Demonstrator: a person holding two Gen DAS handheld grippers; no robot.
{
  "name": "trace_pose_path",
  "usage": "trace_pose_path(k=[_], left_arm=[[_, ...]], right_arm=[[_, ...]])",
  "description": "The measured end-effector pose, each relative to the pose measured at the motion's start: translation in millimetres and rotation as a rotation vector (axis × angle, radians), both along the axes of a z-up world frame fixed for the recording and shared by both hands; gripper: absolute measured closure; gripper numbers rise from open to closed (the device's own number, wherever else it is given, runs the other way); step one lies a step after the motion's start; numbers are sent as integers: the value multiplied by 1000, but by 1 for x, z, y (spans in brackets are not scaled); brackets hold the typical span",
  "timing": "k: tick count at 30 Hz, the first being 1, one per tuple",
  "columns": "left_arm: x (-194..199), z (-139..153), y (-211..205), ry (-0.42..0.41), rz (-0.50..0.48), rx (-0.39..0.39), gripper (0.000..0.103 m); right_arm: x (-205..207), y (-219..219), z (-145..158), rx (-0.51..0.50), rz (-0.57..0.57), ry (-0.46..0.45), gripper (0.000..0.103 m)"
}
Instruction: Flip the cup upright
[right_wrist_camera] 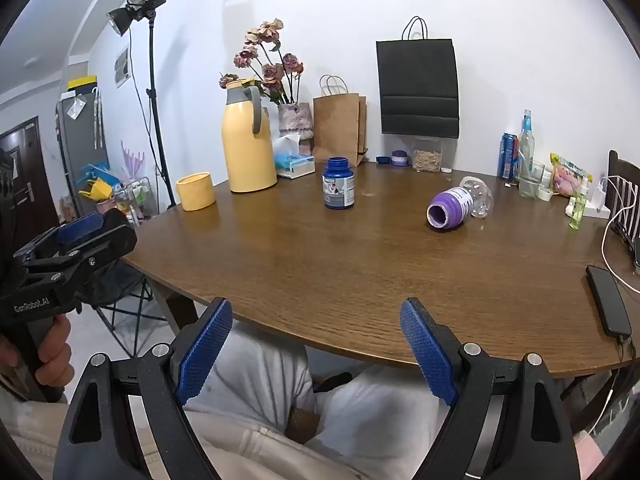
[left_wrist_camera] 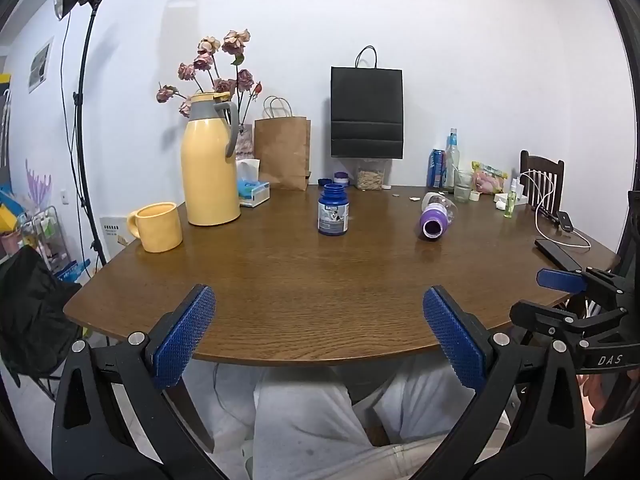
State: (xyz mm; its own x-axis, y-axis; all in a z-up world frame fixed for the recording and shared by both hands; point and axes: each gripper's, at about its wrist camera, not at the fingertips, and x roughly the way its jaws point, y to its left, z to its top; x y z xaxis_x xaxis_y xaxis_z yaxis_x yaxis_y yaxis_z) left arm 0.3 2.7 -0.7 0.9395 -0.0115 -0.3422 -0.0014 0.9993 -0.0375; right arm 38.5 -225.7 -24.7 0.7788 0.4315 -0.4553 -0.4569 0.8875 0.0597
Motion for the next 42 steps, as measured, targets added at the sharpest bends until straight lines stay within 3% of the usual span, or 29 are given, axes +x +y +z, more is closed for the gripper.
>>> trace_pose_path(k=[42], left_arm=[[-1,5,-4,-1,3,15,0]], right_arm=[[-1,1,1,10,5,2,13]])
